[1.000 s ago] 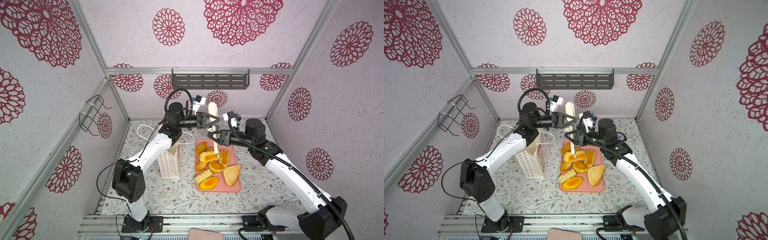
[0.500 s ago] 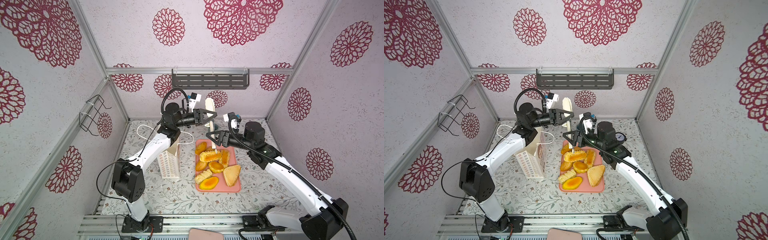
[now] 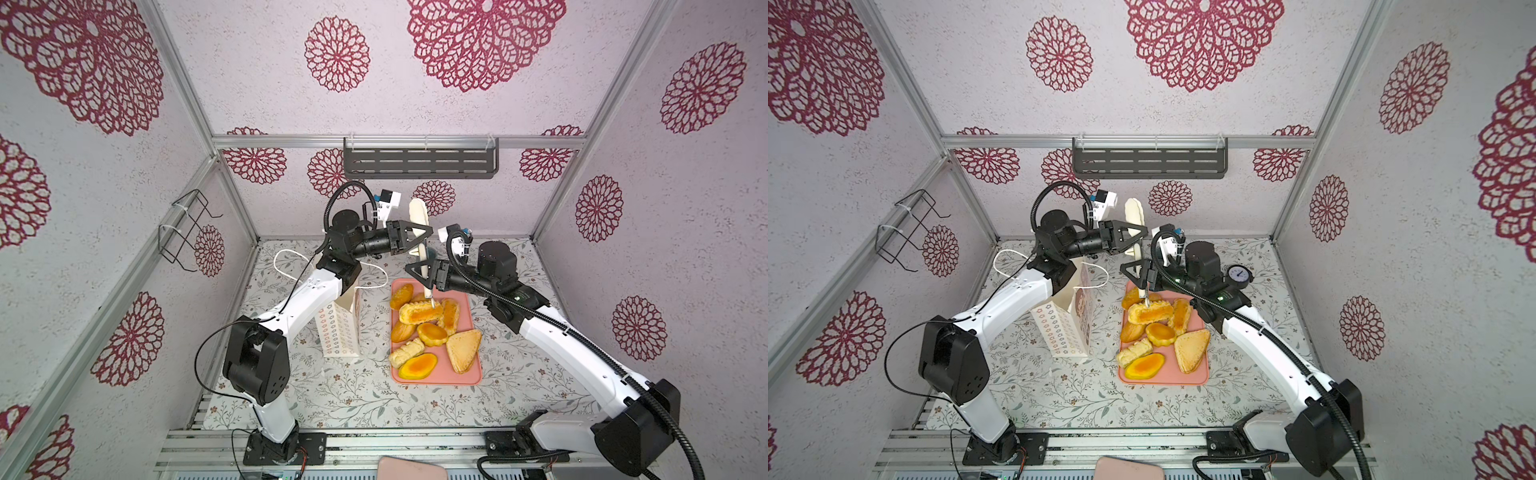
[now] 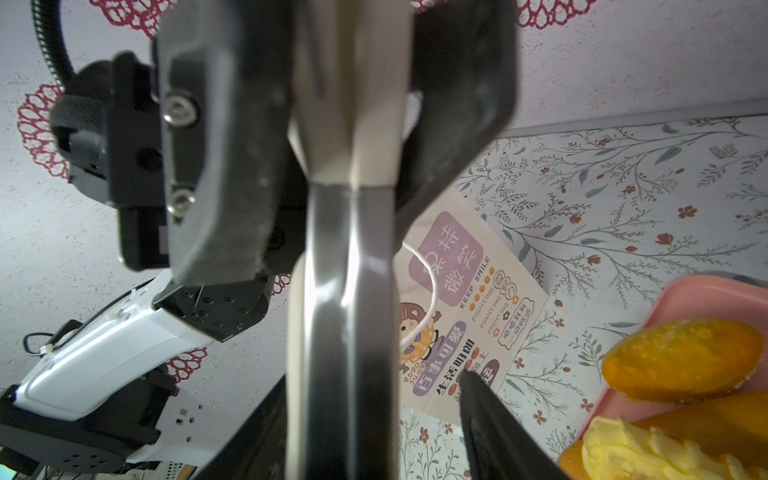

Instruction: Place the fake bread into the paper bag

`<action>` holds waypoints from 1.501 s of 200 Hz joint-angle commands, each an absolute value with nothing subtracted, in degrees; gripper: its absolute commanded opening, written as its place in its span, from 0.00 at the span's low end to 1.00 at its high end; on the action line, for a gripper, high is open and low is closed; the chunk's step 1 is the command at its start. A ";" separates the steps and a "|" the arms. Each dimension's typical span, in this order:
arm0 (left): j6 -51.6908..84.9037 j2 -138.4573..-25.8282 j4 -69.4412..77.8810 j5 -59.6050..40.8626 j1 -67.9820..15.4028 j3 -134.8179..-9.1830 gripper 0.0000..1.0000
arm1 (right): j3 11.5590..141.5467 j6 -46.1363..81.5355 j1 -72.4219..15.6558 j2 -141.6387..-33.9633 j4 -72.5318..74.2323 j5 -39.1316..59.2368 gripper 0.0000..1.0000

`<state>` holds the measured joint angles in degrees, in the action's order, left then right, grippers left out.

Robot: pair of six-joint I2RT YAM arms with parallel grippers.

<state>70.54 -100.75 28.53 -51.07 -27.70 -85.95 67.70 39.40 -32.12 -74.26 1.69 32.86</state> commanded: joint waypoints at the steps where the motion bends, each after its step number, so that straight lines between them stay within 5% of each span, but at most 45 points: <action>1: 70.94 -99.92 31.28 -49.49 -27.67 -85.39 0.24 | 69.92 40.12 -32.52 -73.57 4.59 31.65 0.59; 120: 70.73 -99.22 31.14 -46.24 -27.55 -83.76 0.23 | 70.04 41.40 -32.57 -75.06 7.03 31.97 0.53; 158: 71.00 -99.38 31.38 -46.15 -27.56 -83.50 0.24 | 70.22 41.40 -32.60 -75.34 6.70 31.97 0.42; 176: 71.01 -99.23 31.33 -46.05 -27.56 -83.43 0.35 | 70.18 41.23 -32.53 -75.20 6.10 31.49 0.37; 198: 70.54 -97.99 30.12 -45.42 -27.17 -83.02 0.73 | 70.26 40.57 -32.48 -74.63 4.95 30.94 0.32; 212: 69.08 -96.11 27.56 -43.93 -26.75 -82.42 0.85 | 70.33 39.82 -32.43 -73.98 3.02 30.25 0.30; 215: 68.55 -95.59 26.87 -43.60 -26.65 -82.24 0.99 | 70.36 39.54 -32.43 -73.83 2.61 30.12 0.29; 264: 55.94 -85.47 4.31 -36.20 -24.27 -82.45 0.97 | 72.64 31.65 -31.67 -69.82 -12.88 23.48 0.29; 300: 40.55 -76.36 -23.37 -21.79 -23.91 -87.77 0.97 | 77.40 23.86 -31.07 -68.29 -31.30 11.65 0.30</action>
